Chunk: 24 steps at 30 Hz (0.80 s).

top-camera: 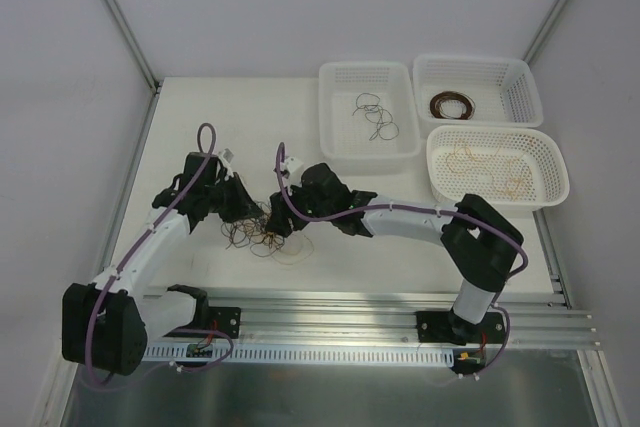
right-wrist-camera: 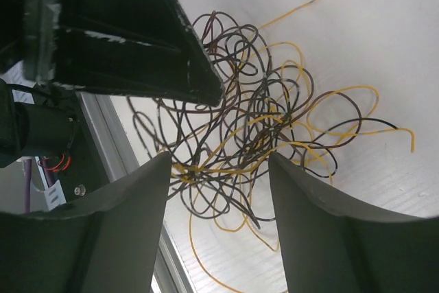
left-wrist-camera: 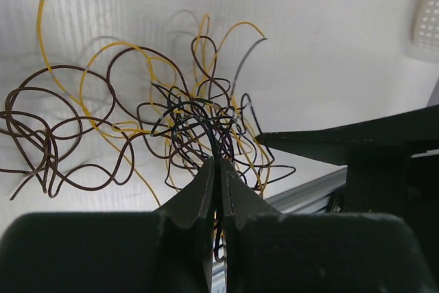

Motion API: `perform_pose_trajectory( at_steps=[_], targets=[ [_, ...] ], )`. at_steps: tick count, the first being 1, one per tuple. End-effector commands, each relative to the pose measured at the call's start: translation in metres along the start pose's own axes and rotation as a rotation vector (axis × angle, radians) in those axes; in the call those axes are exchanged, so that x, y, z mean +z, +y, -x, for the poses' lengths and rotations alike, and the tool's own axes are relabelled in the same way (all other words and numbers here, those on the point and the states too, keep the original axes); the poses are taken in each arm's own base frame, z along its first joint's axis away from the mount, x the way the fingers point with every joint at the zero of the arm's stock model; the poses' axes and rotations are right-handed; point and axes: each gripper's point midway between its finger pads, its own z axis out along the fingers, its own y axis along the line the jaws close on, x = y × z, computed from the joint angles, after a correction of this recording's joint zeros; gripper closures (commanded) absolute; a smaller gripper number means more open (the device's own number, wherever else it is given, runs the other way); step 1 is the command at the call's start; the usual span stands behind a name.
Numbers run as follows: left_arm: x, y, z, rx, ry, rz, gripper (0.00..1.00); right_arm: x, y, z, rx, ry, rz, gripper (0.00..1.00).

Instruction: Untangle the cables

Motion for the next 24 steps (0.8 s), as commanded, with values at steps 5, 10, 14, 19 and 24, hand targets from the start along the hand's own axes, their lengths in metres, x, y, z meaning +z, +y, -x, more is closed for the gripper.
perform_pose_trajectory(
  at_steps=[5,10,14,19,24],
  targets=[
    [-0.011,-0.037,0.007,-0.098,-0.1,-0.154,1.0,0.009,0.007,0.008,0.002,-0.04,0.037,0.5],
    [-0.011,-0.031,0.007,-0.12,-0.136,-0.141,1.0,0.002,0.002,-0.002,-0.011,-0.022,0.021,0.85],
    [-0.011,-0.023,0.012,-0.093,-0.176,-0.107,1.0,-0.013,-0.012,-0.01,-0.033,-0.007,-0.048,0.99],
    [-0.01,0.003,0.022,-0.051,-0.246,0.024,1.0,-0.057,-0.048,-0.009,0.018,-0.029,-0.161,0.99],
    [-0.014,0.033,0.035,-0.043,-0.308,0.195,1.0,-0.118,-0.086,-0.02,0.054,-0.028,-0.312,0.99]
  ],
)
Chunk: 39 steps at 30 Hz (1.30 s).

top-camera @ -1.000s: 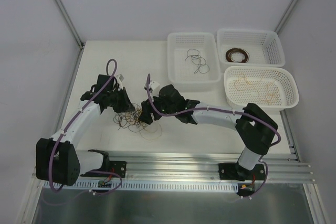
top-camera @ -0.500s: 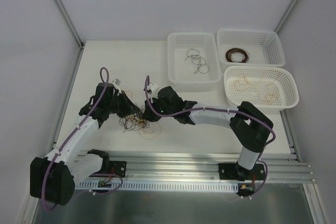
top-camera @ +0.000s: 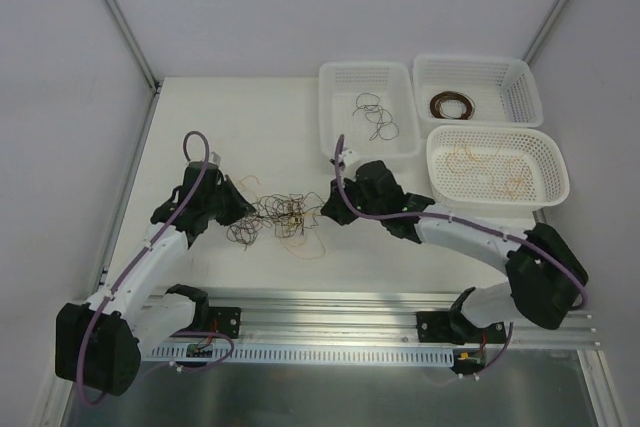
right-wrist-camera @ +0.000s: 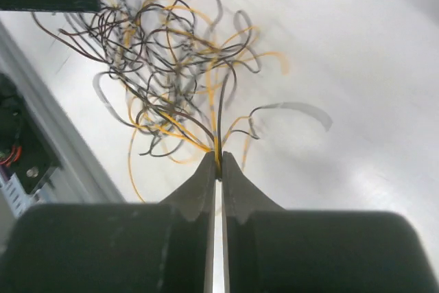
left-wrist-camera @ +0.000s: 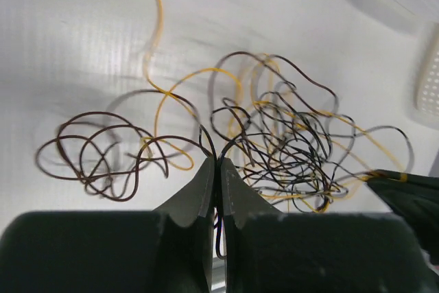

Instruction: Untangle the cables

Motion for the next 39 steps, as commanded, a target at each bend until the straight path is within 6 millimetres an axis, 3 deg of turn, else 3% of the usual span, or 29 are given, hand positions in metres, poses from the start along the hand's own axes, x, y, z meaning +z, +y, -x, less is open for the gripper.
perform_pose_trajectory(
  at_steps=[1,6,9,13,19,22,25,29,33,36,39],
  targets=[
    [-0.005,0.025,0.029,0.048,-0.125,0.153,1.0,-0.043,-0.04,-0.003,-0.005,0.005,-0.154,1.0],
    [-0.011,0.041,0.042,0.051,-0.168,0.259,1.0,-0.112,-0.078,0.017,0.04,-0.07,-0.293,0.99],
    [-0.019,0.05,0.055,0.063,-0.217,0.329,1.0,-0.15,-0.087,0.033,0.041,-0.129,-0.342,0.99],
    [-0.033,0.059,0.065,0.089,-0.246,0.41,1.0,-0.188,-0.077,0.06,0.012,-0.196,-0.348,0.99],
    [-0.051,0.052,0.083,0.138,-0.306,0.427,1.0,-0.201,-0.046,0.072,-0.001,-0.207,-0.229,0.99],
    [-0.064,0.057,0.093,0.174,-0.336,0.483,1.0,-0.204,-0.046,0.074,-0.004,-0.209,-0.241,0.99],
    [-0.092,0.067,0.113,0.207,-0.396,0.597,1.0,-0.215,-0.052,0.078,-0.014,-0.226,-0.298,0.99],
    [-0.122,0.057,0.141,0.248,-0.473,0.63,1.0,-0.22,-0.038,0.087,-0.032,-0.241,-0.247,0.99],
    [-0.124,0.052,0.152,0.281,-0.468,0.642,1.0,-0.222,-0.031,0.093,-0.04,-0.253,-0.217,0.99],
    [-0.119,0.065,0.152,0.288,-0.43,0.703,1.0,-0.226,-0.032,0.096,-0.048,-0.273,-0.231,0.99],
    [-0.097,0.063,0.137,0.285,-0.338,0.629,1.0,-0.221,-0.033,0.09,-0.065,-0.248,-0.223,0.99]
  ],
)
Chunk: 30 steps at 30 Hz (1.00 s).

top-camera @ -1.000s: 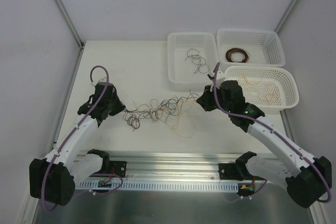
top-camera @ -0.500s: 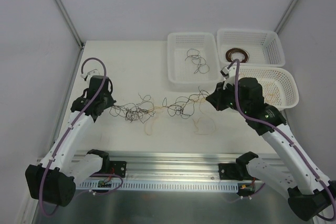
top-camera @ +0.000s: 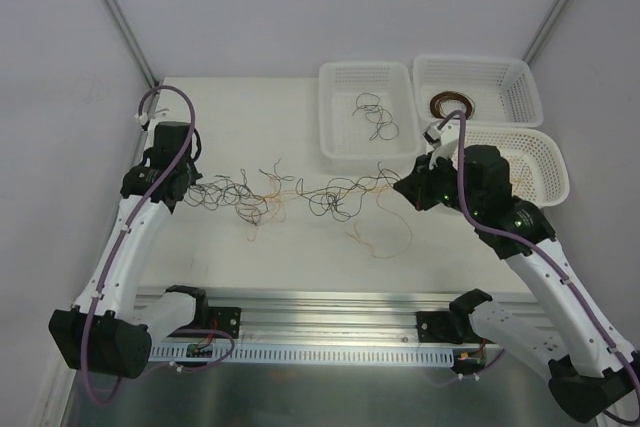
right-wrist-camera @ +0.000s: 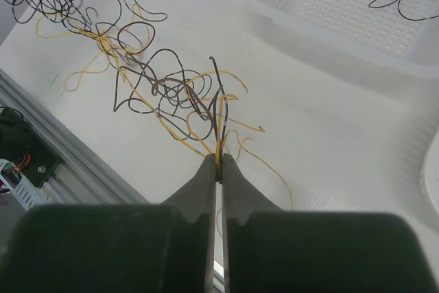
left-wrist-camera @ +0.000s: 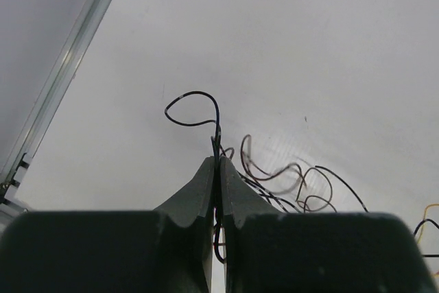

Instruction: Untangle the cables

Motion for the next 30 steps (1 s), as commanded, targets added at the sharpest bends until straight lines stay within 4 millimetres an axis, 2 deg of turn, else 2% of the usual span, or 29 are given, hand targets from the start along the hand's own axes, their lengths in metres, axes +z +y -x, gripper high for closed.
perform_pose_trajectory(
  at_steps=[1,2,3,4,5,7,8,9,10,11,13,14,18,22,24,27,30],
  targets=[
    [0.006,-0.01,-0.019,0.049,0.09,-0.064,1.0,-0.001,0.009,0.01,-0.042,-0.017,0.051,0.99],
    [0.01,-0.021,-0.025,0.054,0.12,-0.113,0.99,0.005,0.01,0.002,-0.033,0.02,0.065,0.94],
    [0.007,-0.041,-0.036,0.055,0.174,-0.226,0.94,0.01,0.012,-0.004,-0.027,0.047,0.082,0.9],
    [0.007,-0.05,-0.041,0.056,0.197,-0.273,0.91,0.016,0.013,-0.01,-0.019,0.073,0.087,0.85],
    [0.008,-0.057,-0.052,0.061,0.234,-0.313,0.89,0.026,0.01,-0.018,-0.003,0.108,0.08,0.7],
    [0.004,-0.069,-0.061,0.056,0.272,-0.388,0.8,0.037,0.009,-0.033,0.006,0.153,0.067,0.57],
    [0.004,-0.069,-0.066,0.057,0.282,-0.393,0.76,0.043,0.007,-0.04,0.012,0.185,0.058,0.48],
    [0.002,-0.072,-0.068,0.056,0.29,-0.414,0.73,0.046,0.009,-0.047,0.012,0.207,0.057,0.45],
    [-0.002,-0.075,-0.07,0.054,0.298,-0.441,0.63,0.048,0.004,-0.051,0.009,0.22,0.023,0.43],
    [-0.005,-0.075,-0.072,0.049,0.298,-0.455,0.58,0.049,0.003,-0.055,0.007,0.232,0.013,0.4],
    [-0.011,-0.078,-0.075,0.059,0.303,-0.494,0.46,0.053,-0.002,-0.066,0.013,0.267,-0.017,0.39],
    [-0.017,-0.082,-0.078,0.059,0.313,-0.533,0.37,0.054,-0.006,-0.071,0.018,0.284,-0.033,0.38],
    [-0.034,-0.095,-0.085,0.049,0.349,-0.648,0.19,0.062,-0.022,-0.1,0.046,0.37,-0.11,0.38],
    [-0.049,-0.106,-0.096,0.026,0.403,-0.742,0.15,0.08,-0.015,-0.123,0.08,0.412,-0.058,0.38],
    [-0.054,-0.113,-0.104,0.036,0.421,-0.768,0.15,0.092,-0.007,-0.126,0.042,0.404,-0.027,0.38],
    [-0.062,-0.123,-0.117,0.076,0.44,-0.796,0.15,0.113,-0.006,-0.131,-0.027,0.419,-0.033,0.38],
    [-0.065,-0.13,-0.131,0.12,0.449,-0.785,0.15,0.131,0.001,-0.132,-0.015,0.423,0.007,0.38]
  ],
)
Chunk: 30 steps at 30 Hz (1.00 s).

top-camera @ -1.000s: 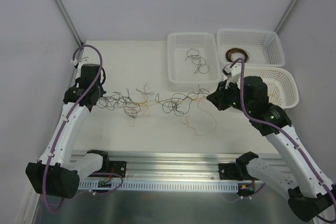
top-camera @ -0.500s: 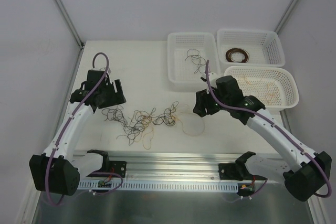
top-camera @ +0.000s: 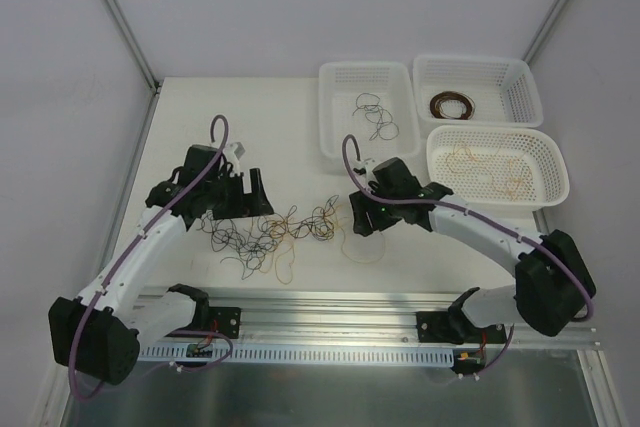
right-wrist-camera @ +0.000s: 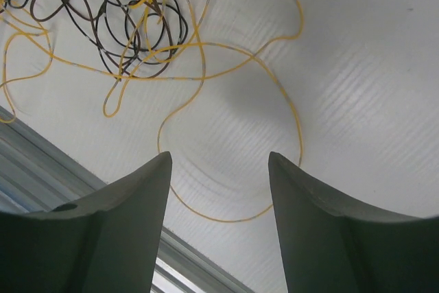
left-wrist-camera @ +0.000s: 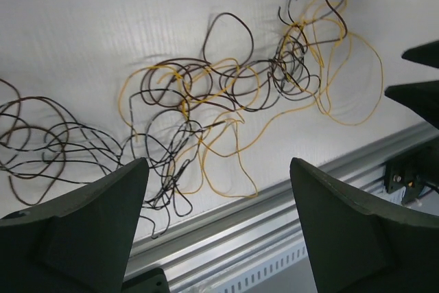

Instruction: Untangle the cables

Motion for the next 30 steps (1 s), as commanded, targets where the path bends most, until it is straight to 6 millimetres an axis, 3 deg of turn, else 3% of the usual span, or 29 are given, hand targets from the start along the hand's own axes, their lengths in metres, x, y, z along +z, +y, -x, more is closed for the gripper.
perform_pose_trajectory(
  at_steps=[1,9,15,24,27,30],
  targets=[
    [0.006,-0.014,-0.008,0.014,0.005,-0.023,0.15,0.01,0.016,0.04,-0.046,-0.112,0.062,0.38],
    [0.019,0.001,-0.027,-0.051,0.028,0.039,0.16,0.024,0.08,0.053,-0.377,-0.121,0.249,0.38],
    [0.023,0.016,-0.032,-0.073,0.021,0.1,0.16,0.04,0.115,0.052,-0.472,-0.081,0.36,0.4],
    [0.023,0.015,-0.036,-0.079,0.023,0.089,0.17,0.073,0.123,0.044,-0.482,0.0,0.401,0.46],
    [0.022,0.015,-0.036,-0.078,0.019,0.087,0.17,0.076,0.125,0.042,-0.481,0.007,0.403,0.53],
    [0.022,0.014,-0.036,-0.075,0.015,0.078,0.17,0.063,0.128,0.052,-0.488,-0.026,0.402,0.76]
  ],
)
